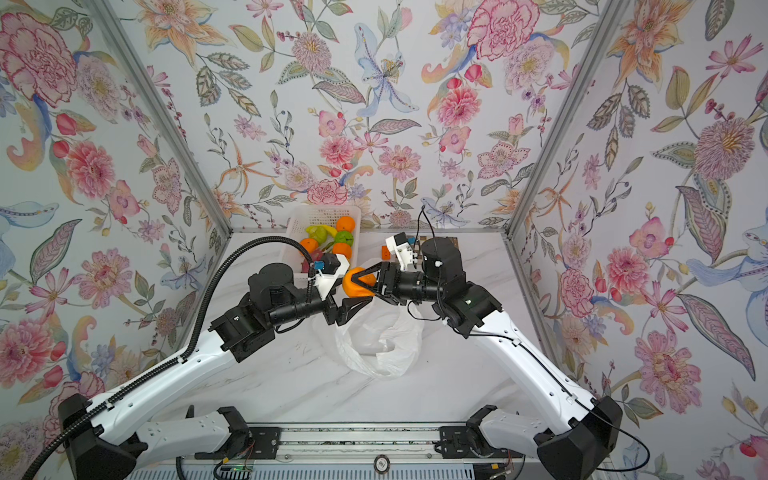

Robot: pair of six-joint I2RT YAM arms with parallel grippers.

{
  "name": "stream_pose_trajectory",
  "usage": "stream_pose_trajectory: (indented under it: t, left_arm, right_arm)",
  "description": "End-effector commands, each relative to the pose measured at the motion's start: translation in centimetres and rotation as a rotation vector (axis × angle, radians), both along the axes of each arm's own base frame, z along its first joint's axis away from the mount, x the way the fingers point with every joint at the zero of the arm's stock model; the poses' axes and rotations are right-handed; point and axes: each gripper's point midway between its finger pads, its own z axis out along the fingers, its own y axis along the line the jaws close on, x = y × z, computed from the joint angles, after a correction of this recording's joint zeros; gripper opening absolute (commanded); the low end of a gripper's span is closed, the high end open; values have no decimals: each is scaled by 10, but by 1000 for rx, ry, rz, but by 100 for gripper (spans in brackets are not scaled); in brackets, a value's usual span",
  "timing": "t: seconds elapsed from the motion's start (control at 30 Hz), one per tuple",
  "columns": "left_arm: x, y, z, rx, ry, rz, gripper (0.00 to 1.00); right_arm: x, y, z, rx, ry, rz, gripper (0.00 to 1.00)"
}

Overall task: Untie the knot of the plastic bag and take out the fruit
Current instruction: 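Pass the orange from the right gripper to the left gripper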

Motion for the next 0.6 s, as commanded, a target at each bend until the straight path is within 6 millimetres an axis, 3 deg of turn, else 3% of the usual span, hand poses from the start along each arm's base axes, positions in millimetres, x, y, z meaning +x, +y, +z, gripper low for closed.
stream_pose_trajectory:
  t: [0.0, 0.17, 0.37, 0.57]
  left_arm:
    - [4, -1, 22, -60, -33, 21, 69]
    - [17, 14, 27, -91, -18, 143, 58]
    - [39, 43, 45, -146, -11, 326, 48]
    - [73, 81, 47, -176, 45, 509, 44]
  right_arm:
    - [-7, 4, 0, 14, 11, 37, 42]
    - [-1, 0, 8, 19, -17, 3, 53]
    - [23, -23, 26, 18, -97, -154, 90]
    - [47, -58, 38, 5, -170, -332, 99]
